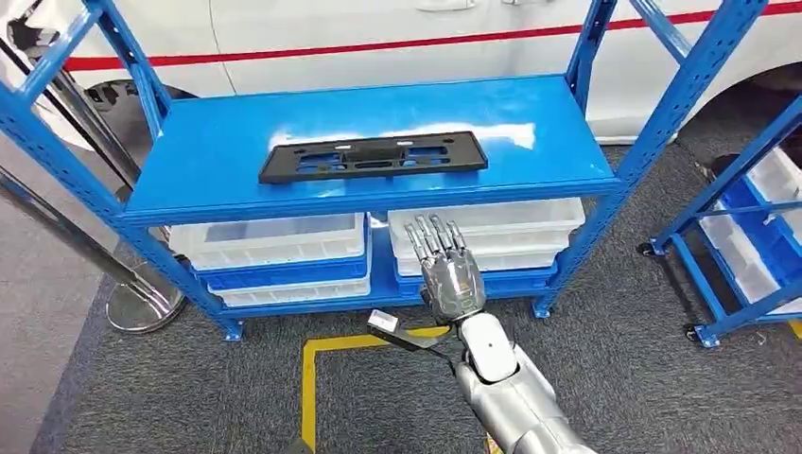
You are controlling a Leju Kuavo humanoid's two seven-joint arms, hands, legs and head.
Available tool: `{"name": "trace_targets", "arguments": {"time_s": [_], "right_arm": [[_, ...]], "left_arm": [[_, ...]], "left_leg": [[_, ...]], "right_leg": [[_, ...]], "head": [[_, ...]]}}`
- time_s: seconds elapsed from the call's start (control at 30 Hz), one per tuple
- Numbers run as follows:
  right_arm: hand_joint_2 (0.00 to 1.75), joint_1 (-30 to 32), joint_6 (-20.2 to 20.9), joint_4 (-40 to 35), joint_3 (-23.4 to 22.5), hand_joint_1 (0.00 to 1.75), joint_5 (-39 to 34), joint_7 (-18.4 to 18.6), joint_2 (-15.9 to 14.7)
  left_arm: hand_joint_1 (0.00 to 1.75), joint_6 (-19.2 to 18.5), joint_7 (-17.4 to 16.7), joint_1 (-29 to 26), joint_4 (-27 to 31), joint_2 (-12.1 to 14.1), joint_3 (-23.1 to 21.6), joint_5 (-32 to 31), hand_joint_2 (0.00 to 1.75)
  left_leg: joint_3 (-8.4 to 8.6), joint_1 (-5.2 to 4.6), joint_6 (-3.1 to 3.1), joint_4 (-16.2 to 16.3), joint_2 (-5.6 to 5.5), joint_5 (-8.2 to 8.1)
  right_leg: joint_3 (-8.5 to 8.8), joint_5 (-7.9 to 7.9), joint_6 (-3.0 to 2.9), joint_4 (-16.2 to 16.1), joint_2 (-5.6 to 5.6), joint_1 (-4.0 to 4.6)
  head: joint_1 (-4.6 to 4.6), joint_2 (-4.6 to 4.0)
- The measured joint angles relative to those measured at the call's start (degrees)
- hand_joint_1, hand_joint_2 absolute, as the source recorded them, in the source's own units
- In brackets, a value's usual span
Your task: Take the parts from the cabinet and place them on the table.
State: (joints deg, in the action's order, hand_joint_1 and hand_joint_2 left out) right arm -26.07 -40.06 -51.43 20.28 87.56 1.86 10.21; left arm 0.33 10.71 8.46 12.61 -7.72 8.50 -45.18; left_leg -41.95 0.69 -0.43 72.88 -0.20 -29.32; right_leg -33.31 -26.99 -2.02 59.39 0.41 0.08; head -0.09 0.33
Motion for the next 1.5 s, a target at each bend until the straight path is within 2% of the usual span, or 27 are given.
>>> {"name": "trace_targets", "arguments": {"time_s": [0.07, 0.1, 0.2, 0.3, 0.33, 0.4, 0.43, 0.5, 0.6, 0.63, 0.7, 0.77, 0.83, 0.93, 0.97, 1.0, 1.03, 1.07, 1.1, 1.13, 1.17, 1.23, 1.27, 1.33, 1.37, 1.43, 1.5], "right_arm": [[1.75, -0.1, 0.0, 0.0, 0.0, 0.0, 0.0, 0.0, 0.0], [1.75, 0.0, 0.0, 0.0, 0.0, 0.0, 0.0, 0.0, 0.0], [1.75, 0.0, 0.0, 0.0, 0.0, 0.0, 0.0, 0.0, 0.0], [1.75, -0.2, 0.0, 0.0, 0.0, 0.0, 0.0, 0.2, 0.1], [1.75, -0.4, 0.0, 0.0, 0.0, 0.0, 0.0, 0.2, 0.0], [1.75, -0.1, 0.0, 0.0, 0.0, 0.0, 0.0, 0.2, 0.0], [1.75, 0.1, 0.0, 0.0, 0.0, 0.0, 0.0, 0.2, 0.0], [1.75, 0.2, 0.0, 0.0, 0.0, 0.0, 0.0, 0.2, 0.0], [1.75, 0.2, 0.0, 0.1, 0.0, 0.0, 0.0, 0.4, -0.1], [1.75, 0.2, 0.0, 0.1, 0.0, 0.0, 0.0, 0.5, -0.1], [1.75, 0.3, -0.1, 0.0, 0.0, 0.0, 0.0, 0.6, -0.1], [1.75, 0.2, -0.1, -0.3, 0.0, 0.0, 0.0, 0.6, -0.1], [1.75, 0.1, -0.1, -0.5, 0.0, 0.0, 0.0, 0.6, -0.1], [1.75, 0.4, -0.1, -1.0, -0.2, 0.0, -0.2, 0.3, -0.1], [1.75, 0.5, -0.1, -1.3, -0.3, 0.0, -0.2, 0.0, -0.1], [1.75, 0.7, -0.1, -1.5, -0.5, 0.0, -0.2, -0.1, -0.1], [1.75, 0.7, -0.1, -1.7, -0.7, 0.0, -0.2, -0.1, -0.1], [1.75, 0.7, -0.1, -2.0, -0.8, 0.0, -0.4, -0.3, -0.1], [1.75, 0.8, -0.1, -2.2, -1.0, 0.0, -0.7, -0.6, -0.1], [1.75, 0.9, 0.0, -2.3, -1.3, 0.0, -1.2, -1.1, -0.1], [1.75, 1.1, -0.1, -2.6, -1.8, 0.0, -1.6, -1.7, 0.0], [1.75, 1.4, -0.1, -3.5, -2.9, 0.0, -2.4, -3.2, 0.3], [1.75, 1.3, -0.1, -4.1, -3.6, 0.0, -2.6, -3.8, 0.7], [1.75, 1.1, -0.1, -4.9, -4.5, 0.0, -2.6, -4.4, 1.0], [1.75, 1.2, -0.1, -4.9, -4.9, 0.0, -2.6, -4.6, 1.0], [1.75, 1.7, -0.1, -4.9, -5.7, 0.0, -2.5, -4.6, 1.0], [1.75, 1.8, -0.1, -4.9, -5.9, 0.0, -2.4, -4.6, 1.0]], "left_arm": [[0.0, 0.0, 0.0, 0.0, 0.0, 0.0, 0.0, 0.0, 0.0], [0.0, 0.0, 0.0, 0.1, 0.0, 0.2, 0.0, 0.0, 0.0], [0.0, 0.0, 0.0, 0.1, 0.0, 0.1, 0.0, 0.0, 0.0], [0.0, -0.1, 0.1, 0.1, 0.0, 0.1, 0.0, -0.2, 0.0], [0.0, -0.1, 0.1, 0.2, 0.0, 0.1, 0.0, -0.2, 0.0], [0.0, -0.1, 0.1, 0.3, 0.0, 0.0, 0.0, -0.2, 0.0], [0.0, -0.1, 0.1, 0.1, 0.0, 0.0, 0.0, -0.2, 0.0], [0.0, -0.2, 0.1, -0.2, 0.0, 0.0, 0.0, -0.2, 0.0], [0.0, -0.2, 0.1, -0.1, 0.0, -0.1, 0.0, -0.2, 0.0], [0.0, -0.2, 0.1, 0.0, 0.0, -0.1, 0.0, -0.2, 0.0], [0.0, -0.2, 0.2, 0.2, 0.0, -0.1, 0.0, -0.4, 0.0], [0.0, -0.2, 0.2, 0.2, 0.0, -0.2, 0.0, -0.5, 0.0], [0.0, -0.2, 0.3, 0.3, 0.0, -0.2, 0.0, -0.5, 0.0], [0.0, -0.2, 0.3, 0.1, 0.0, -0.2, 0.0, -0.8, 0.0], [0.0, -0.2, 0.3, 0.0, 0.0, -0.2, 0.0, -1.1, 0.0], [0.0, -0.2, 0.3, -0.1, 0.0, -0.2, 0.0, -1.1, 0.0], [0.0, -0.1, 0.3, 0.0, 0.0, -0.2, 0.0, -1.2, 0.0], [0.0, -0.1, 0.3, 0.0, 0.0, -0.2, 0.0, -1.3, 0.0], [0.0, -0.1, 0.3, -0.1, 0.0, -0.2, 0.0, -1.5, 0.0], [0.0, -0.1, 0.3, -0.4, -0.2, -0.2, 0.1, -1.6, 0.0], [0.0, -0.1, 0.3, -0.2, -0.2, -0.2, 0.1, -1.6, 0.0], [0.0, -0.1, 0.2, -0.1, -0.2, -0.2, 0.1, -1.6, 0.0], [0.0, 0.0, 0.2, 0.2, -0.2, -0.2, 0.1, -1.6, 0.0], [0.0, 0.0, 0.2, 0.6, -0.2, -0.2, 0.1, -1.7, 0.0], [0.0, 0.0, 0.2, 0.8, -0.2, -0.2, 0.1, -1.8, 0.0], [0.0, 0.0, 0.2, 0.8, -0.2, -0.3, 0.1, -1.9, 0.0], [0.0, 0.0, 0.2, 0.7, -0.2, -0.3, 0.1, -1.9, 0.0]], "left_leg": [[4.51, -0.58, 1.38, -10.8, -0.03, 6.66], [5.64, -0.83, 2.21, -12.5, -0.01, 6.02], [6.45, -1.45, 2.72, -15.1, -0.01, 5.11], [9.23, -0.86, 3.51, -16.2, -0.08, 4.74], [9.54, -0.85, 3.83, -16.2, -0.07, 4.42], [10.22, -0.85, 3.78, -16.2, -0.09, 3.63], [10.65, -0.77, 3.65, -16.1, -0.13, 3.18], [11.94, -0.54, 3.25, -16.0, -0.18, 2.15], [14.2, -0.29, 2.11, -15.7, -0.18, -0.23], [14.51, -0.29, 1.77, -15.4, -0.3, -0.76], [15.16, -0.34, 0.82, -15.3, -0.12, -1.18], [14.61, -0.14, 0.35, -13.6, -0.11, -0.7], [10.94, 0.04, 0.23, -6.7, -0.1, -0.58], [3.36, 0.09, -0.29, 2.0, -0.09, -6.13], [2.14, 0.08, -0.4, 1.9, -0.09, -7.14], [1.84, 0.08, -0.28, 0.1, -0.09, -6.74], [2.11, 0.08, -0.1, -3.1, -0.09, -4.67], [2.68, 0.07, 0.37, -7.4, -0.09, -0.6], [3.06, 0.02, 0.97, -12.0, -0.09, 5.84], [2.49, -0.58, 1.19, -13.0, -0.22, 8.27], [3.35, -0.67, 1.47, -12.9, -0.09, 7.01], [3.76, -0.93, 2.07, -13.2, -0.13, 6.83], [4.53, -0.97, 2.37, -13.6, -0.27, 6.69], [5.97, -0.71, 3.12, -14.4, -0.25, 6.14], [6.46, -0.68, 3.48, -14.4, -0.24, 5.64], [7.61, -0.69, 3.56, -14.4, -0.29, 4.52], [8.05, -0.7, 3.5, -14.4, -0.33, 4.22]], "right_leg": [[1.38, -0.89, 0.07, 0.0, 0.03, 0.32], [1.46, -1.22, 0.2, -0.2, -0.04, 0.21], [1.81, -0.96, 1.38, 0.2, -0.13, 0.1], [1.41, -1.76, 2.28, 3.0, -0.19, -0.08], [-0.61, -3.02, 2.44, 6.3, -0.17, -0.19], [-6.09, -6.12, 3.03, 14.0, -0.19, -0.55], [-8.34, -6.7, 3.24, 16.2, -0.2, -0.75], [-9.11, -4.01, 3.63, 13.4, -0.29, -1.12], [-5.78, 6.22, 3.8, 0.0, -0.65, -1.48], [-5.78, 4.14, 3.37, 0.1, -0.67, -1.05], [-5.44, 4.38, 2.23, 0.1, -0.29, -0.97], [-4.04, 3.66, 1.28, -0.1, -0.02, -1.05], [-2.42, 2.51, 0.62, -0.4, -0.15, -1.02], [-0.28, 0.57, 0.38, -0.4, -0.07, -0.79], [0.62, -0.14, 0.4, -0.4, 0.08, -0.74], [1.57, -0.86, 0.47, -0.4, 0.24, -0.71], [2.59, -1.6, 0.54, -0.4, 0.32, -0.65], [3.75, -2.46, 0.66, -0.4, 0.32, -0.56], [4.3, -3.37, 0.83, -0.5, 0.31, -0.52], [5.15, -4.07, 1.2, 0.1, 0.4, -0.33], [5.02, -4.59, 1.77, -0.1, 0.62, -0.4], [5.69, -4.62, 2.37, 0.4, 0.53, -0.61], [5.53, -4.33, 2.65, 1.1, 0.49, -0.76], [2.52, -3.46, 3.05, 6.5, 0.19, -0.87], [-0.22, -4.35, 3.22, 10.5, 0.15, -0.83], [-5.45, -8.38, 3.53, 16.2, 0.13, -0.88], [-6.65, -9.34, 3.58, 16.7, 0.13, -0.86]], "head": [[0.0, 0.0], [0.07, 0.0], [-0.02, 0.0], [0.11, 0.0], [0.09, 0.0], [0.09, 0.0], [0.09, 0.0], [0.09, 0.0], [0.13, 0.0], [0.07, 0.0], [0.15, 0.0], [0.09, 0.0], [0.09, 0.0], [0.11, 0.0], [0.09, 0.0], [0.09, 0.0], [0.09, 0.0], [0.09, 0.0], [0.11, 0.0], [0.2, 0.0], [0.09, 0.0], [0.13, 0.0], [0.07, 0.0], [0.09, 0.0], [0.13, 0.0], [0.13, 0.0], [0.13, 0.0]]}}
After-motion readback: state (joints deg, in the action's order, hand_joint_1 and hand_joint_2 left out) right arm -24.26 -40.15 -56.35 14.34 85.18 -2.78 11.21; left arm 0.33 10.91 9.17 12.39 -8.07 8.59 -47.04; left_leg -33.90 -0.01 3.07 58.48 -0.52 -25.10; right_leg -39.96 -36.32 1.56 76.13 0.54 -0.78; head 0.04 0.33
